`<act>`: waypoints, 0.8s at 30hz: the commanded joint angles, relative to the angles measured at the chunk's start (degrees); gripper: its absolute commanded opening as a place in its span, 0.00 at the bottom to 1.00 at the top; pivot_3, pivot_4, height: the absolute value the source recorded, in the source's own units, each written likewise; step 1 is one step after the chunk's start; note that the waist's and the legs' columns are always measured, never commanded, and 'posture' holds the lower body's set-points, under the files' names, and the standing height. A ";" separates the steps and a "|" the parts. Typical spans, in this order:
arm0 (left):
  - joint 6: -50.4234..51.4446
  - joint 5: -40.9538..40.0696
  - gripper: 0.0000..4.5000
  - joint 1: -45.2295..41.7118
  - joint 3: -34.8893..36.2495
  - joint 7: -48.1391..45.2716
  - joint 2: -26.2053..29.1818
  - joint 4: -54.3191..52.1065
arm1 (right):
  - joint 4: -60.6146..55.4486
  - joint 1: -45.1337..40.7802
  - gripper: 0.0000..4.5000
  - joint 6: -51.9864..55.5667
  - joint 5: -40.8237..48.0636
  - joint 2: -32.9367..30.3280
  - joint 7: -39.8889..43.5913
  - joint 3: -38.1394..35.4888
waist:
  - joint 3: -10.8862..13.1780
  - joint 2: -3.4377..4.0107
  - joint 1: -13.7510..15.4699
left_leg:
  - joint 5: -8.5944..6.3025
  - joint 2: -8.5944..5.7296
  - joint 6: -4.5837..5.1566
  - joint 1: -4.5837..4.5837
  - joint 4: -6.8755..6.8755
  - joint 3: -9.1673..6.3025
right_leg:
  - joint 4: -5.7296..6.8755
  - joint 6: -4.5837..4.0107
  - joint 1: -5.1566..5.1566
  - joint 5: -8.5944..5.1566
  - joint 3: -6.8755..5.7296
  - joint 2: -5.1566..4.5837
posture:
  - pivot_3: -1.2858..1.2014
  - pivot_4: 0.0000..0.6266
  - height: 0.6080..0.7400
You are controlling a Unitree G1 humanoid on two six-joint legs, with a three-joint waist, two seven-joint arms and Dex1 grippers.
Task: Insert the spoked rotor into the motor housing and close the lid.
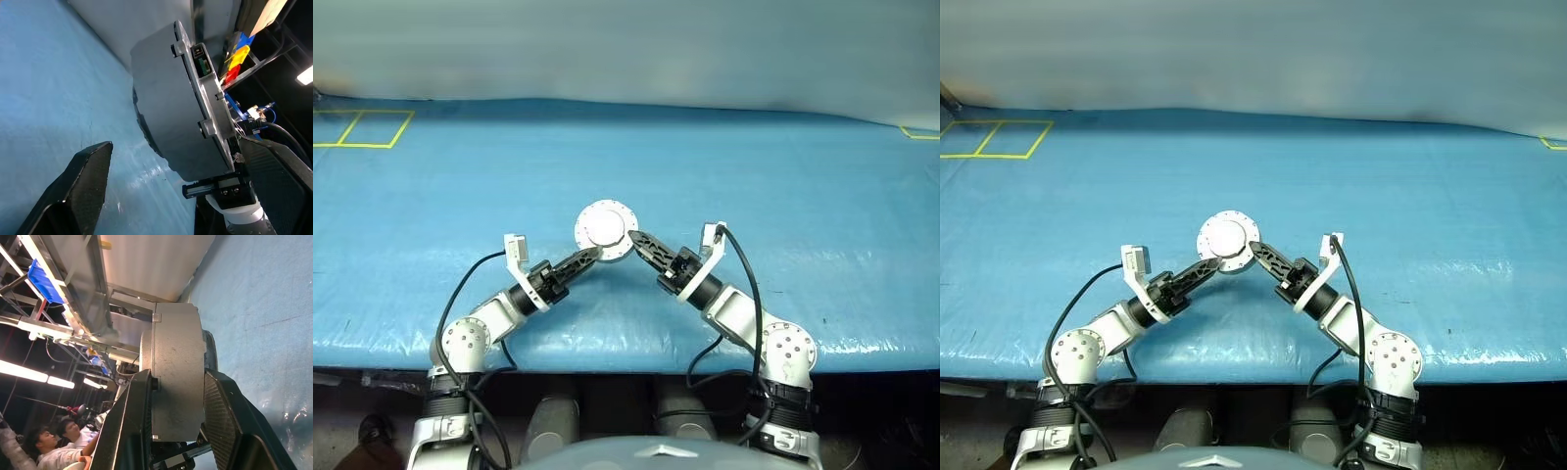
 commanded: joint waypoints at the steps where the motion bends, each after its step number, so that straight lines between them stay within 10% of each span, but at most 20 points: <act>1: -0.46 -3.27 0.99 -0.67 2.02 1.10 -1.60 -2.57 | -3.25 -1.57 0.27 -1.59 3.60 0.03 0.87 1.00 | 0.00 0.00 0.01 | 0.00 0.00 0.00 0.00 0.00 0.00 | 0.00 0.00 0.00 0.00 0.00 0.00 | 0.52 0.24 1.00; 14: -2.76 -2.93 0.99 -2.32 1.16 4.00 -7.22 0.23 | -5.85 -1.37 0.27 -2.05 4.93 -1.29 1.99 5.25 | -0.01 -0.01 0.05 | 0.00 -0.01 0.00 0.05 0.05 -0.01 | -0.01 0.00 0.10 0.00 0.01 0.02 | 0.52 0.24 1.00; 20: -4.11 -2.34 0.62 -2.69 0.86 3.69 -7.76 1.28 | -6.09 -1.16 0.27 -2.95 5.16 -1.89 1.69 5.93 | -0.01 -0.02 0.05 | 0.00 -0.01 0.00 0.06 0.12 -0.03 | 0.00 0.00 0.14 0.01 0.01 0.03 | 0.52 0.24 1.00; 24: -4.01 -2.87 0.61 -2.72 1.45 3.74 -7.64 1.68 | -6.04 -1.00 0.27 -3.52 4.88 -2.20 1.70 6.15 | -0.01 -0.02 0.05 | 0.00 -0.01 0.00 0.08 0.12 -0.04 | 0.00 0.00 0.16 0.00 0.01 0.04 | 0.52 0.24 1.00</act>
